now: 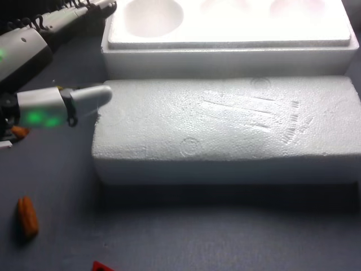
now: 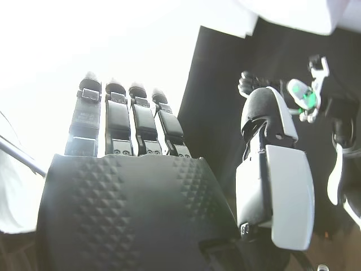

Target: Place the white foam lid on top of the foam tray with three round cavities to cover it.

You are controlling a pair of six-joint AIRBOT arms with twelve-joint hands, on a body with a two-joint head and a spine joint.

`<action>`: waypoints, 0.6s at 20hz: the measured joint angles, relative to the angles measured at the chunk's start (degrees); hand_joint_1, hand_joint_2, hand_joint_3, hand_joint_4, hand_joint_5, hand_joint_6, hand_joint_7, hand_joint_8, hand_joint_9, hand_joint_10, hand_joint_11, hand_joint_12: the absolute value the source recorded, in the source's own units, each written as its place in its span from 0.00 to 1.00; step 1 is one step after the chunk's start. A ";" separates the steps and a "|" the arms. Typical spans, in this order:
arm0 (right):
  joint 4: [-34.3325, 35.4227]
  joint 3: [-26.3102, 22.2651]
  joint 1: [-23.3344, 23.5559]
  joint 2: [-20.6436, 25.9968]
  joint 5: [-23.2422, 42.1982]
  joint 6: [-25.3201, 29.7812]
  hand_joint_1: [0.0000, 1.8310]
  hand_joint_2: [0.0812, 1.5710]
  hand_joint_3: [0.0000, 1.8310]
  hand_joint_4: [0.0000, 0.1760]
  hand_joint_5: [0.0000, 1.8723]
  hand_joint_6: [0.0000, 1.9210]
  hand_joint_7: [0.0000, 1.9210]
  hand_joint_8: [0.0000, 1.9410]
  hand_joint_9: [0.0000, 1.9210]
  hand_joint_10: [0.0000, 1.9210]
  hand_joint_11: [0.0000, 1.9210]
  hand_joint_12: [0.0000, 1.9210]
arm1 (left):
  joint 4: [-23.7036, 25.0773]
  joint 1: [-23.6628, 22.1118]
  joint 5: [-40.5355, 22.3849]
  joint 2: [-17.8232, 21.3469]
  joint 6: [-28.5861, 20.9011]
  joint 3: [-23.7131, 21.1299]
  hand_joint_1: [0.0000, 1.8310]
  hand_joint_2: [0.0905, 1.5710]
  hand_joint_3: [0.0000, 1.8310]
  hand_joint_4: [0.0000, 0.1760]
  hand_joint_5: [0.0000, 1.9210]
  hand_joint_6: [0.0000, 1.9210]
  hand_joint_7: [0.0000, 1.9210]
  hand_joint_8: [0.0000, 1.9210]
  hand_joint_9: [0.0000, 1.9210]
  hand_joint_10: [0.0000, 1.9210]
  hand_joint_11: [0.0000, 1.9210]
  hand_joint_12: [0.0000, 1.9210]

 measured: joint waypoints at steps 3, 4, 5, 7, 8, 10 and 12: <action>0.85 -0.02 0.00 0.00 -0.28 -0.24 0.31 0.80 0.01 0.00 0.00 0.00 0.00 0.00 0.00 0.00 0.00 0.00 | -0.28 0.00 0.55 0.00 0.20 0.11 0.27 0.75 0.00 0.00 0.01 0.00 0.00 0.00 0.00 0.00 0.00 0.00; 1.07 0.00 0.00 0.00 -0.28 -0.31 0.31 0.80 0.01 0.00 0.00 0.00 0.00 0.00 0.00 0.00 0.00 0.00 | -0.20 0.00 0.81 0.00 0.63 0.11 0.27 0.74 0.00 0.00 0.01 0.00 0.00 0.00 0.00 0.00 0.00 0.00; 1.53 -0.02 -0.02 0.00 -0.28 -0.59 0.30 0.80 0.00 0.00 0.00 0.00 0.00 0.00 0.00 0.00 0.00 0.00 | -0.42 0.15 0.98 -0.02 0.90 0.11 0.24 0.73 0.00 0.00 0.01 0.00 0.00 0.00 0.00 0.00 0.00 0.00; 2.60 0.00 -0.02 -0.26 -0.39 -0.92 0.28 0.78 0.00 0.00 0.00 0.00 0.00 0.00 0.00 0.00 0.00 0.00 | -2.10 1.11 1.11 0.00 1.46 -0.35 0.22 0.69 0.00 0.00 0.00 0.00 0.00 0.00 0.00 0.00 0.00 0.00; 2.89 -0.02 -0.02 -0.46 -0.74 -0.98 0.28 0.77 0.00 0.00 0.00 0.00 0.00 0.00 0.00 0.00 0.00 0.00 | -3.06 1.84 1.29 0.00 1.70 -0.70 0.22 0.69 0.00 0.00 0.00 0.00 0.00 0.00 0.00 0.00 0.00 0.00; 3.04 0.00 -0.24 -1.03 -1.99 -1.18 0.28 0.76 0.00 0.00 0.00 0.00 0.00 0.00 0.00 0.00 0.00 0.00 | -4.26 3.28 2.23 0.22 2.84 -1.62 0.21 0.68 0.00 0.00 0.00 0.00 0.00 0.00 0.00 0.00 0.00 0.00; 3.54 0.11 -0.24 -2.10 -3.21 -1.25 0.28 0.74 0.00 0.00 0.00 0.00 0.00 0.00 0.00 0.00 0.00 0.00 | -5.20 4.90 2.84 0.79 3.50 -2.10 0.21 0.67 0.00 0.00 0.00 0.00 0.00 0.00 0.00 0.00 0.00 0.00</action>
